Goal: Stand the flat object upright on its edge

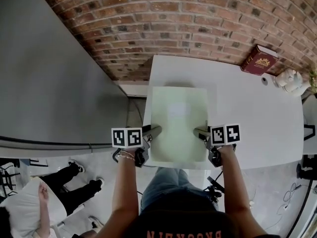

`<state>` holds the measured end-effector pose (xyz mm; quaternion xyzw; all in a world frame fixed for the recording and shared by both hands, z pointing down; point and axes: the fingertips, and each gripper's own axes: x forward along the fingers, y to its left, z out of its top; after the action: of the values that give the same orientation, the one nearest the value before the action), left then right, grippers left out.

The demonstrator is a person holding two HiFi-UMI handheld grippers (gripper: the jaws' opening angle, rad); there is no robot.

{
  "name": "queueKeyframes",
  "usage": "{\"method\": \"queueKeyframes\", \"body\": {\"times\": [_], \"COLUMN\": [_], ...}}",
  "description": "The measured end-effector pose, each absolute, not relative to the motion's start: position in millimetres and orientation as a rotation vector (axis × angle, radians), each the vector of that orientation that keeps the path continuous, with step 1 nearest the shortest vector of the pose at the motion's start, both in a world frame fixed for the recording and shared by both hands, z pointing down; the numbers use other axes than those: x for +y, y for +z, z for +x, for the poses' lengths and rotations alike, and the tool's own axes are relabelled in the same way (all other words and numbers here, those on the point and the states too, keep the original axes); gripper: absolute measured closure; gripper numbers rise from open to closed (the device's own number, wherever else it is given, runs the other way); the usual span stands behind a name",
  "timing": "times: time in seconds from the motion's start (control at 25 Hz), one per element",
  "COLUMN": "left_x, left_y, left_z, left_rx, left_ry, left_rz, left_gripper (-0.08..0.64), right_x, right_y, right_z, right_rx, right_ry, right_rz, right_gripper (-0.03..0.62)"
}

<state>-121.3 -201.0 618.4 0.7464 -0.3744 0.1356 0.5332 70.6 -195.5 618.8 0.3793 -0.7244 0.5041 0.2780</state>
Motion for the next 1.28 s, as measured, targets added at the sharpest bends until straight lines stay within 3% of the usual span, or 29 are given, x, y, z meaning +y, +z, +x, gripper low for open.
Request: {"method": "queueKeyframes", "body": {"times": [1.28], "left_x": [-246], "left_y": [458], "left_z": [-113], "left_rx": [-1.085], "left_ry": [0.262], "left_rz": [2.113], "left_gripper": [0.305], "right_x": [-236], "right_y": [473], "right_z": [78], "right_rx": [-2.221], "right_ry": [1.075], "right_rz": [1.185], "right_gripper": [0.307]}}
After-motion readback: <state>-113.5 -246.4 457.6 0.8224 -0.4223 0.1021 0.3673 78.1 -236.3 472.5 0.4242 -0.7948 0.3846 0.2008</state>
